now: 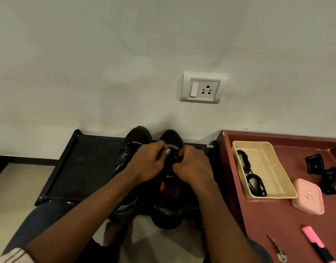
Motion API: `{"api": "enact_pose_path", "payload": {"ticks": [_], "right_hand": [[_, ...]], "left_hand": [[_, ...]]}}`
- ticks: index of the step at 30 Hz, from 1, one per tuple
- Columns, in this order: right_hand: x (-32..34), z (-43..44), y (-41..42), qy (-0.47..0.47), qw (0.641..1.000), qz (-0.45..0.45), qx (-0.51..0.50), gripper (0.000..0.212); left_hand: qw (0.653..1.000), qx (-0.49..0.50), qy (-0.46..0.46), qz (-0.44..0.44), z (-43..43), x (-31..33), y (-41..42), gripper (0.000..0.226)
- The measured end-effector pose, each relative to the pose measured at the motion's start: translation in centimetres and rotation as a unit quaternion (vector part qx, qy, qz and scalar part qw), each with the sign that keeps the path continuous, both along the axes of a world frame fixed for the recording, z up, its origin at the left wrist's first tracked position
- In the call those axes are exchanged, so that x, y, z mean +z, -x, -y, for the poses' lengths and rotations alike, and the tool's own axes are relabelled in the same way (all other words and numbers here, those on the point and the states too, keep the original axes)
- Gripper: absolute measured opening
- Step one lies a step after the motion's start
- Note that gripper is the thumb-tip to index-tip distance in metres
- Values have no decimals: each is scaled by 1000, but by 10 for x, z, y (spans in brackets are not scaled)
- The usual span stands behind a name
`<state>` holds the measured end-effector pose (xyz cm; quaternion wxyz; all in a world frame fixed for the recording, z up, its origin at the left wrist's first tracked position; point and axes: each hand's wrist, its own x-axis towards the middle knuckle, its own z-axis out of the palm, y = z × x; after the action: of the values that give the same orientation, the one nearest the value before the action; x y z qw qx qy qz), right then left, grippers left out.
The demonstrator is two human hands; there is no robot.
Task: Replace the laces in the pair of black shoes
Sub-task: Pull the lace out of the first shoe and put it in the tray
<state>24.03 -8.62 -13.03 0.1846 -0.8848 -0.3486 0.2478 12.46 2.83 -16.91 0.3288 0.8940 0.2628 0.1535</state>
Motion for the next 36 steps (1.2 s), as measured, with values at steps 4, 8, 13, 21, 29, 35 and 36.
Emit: {"api": "enact_pose_path", "payload": {"ticks": [4, 8, 13, 21, 29, 35, 36], "right_hand": [[2, 4, 0, -3, 1000, -9, -17, 37], [0, 4, 3, -5, 1000, -4, -23, 35], [-4, 8, 10, -46, 998, 3, -40, 33], [-20, 26, 17, -116, 990, 22, -74, 14], [-18, 20, 12, -93, 994, 20, -54, 13], [-18, 18, 6, -92, 995, -9, -48, 11], [-19, 18, 6, -91, 995, -13, -46, 12]], "left_hand": [[998, -29, -49, -6, 0, 4, 5, 14], [997, -27, -71, -26, -2, 8, 4, 19], [985, -19, -147, -89, 4, 6, -6, 15], [998, 13, -61, -32, 7, 0, -2, 8], [941, 166, 236, 177, -8, 23, 12, 20], [743, 181, 535, 359, -6, 37, 3, 23], [714, 177, 558, 385, -10, 39, 3, 24]]}}
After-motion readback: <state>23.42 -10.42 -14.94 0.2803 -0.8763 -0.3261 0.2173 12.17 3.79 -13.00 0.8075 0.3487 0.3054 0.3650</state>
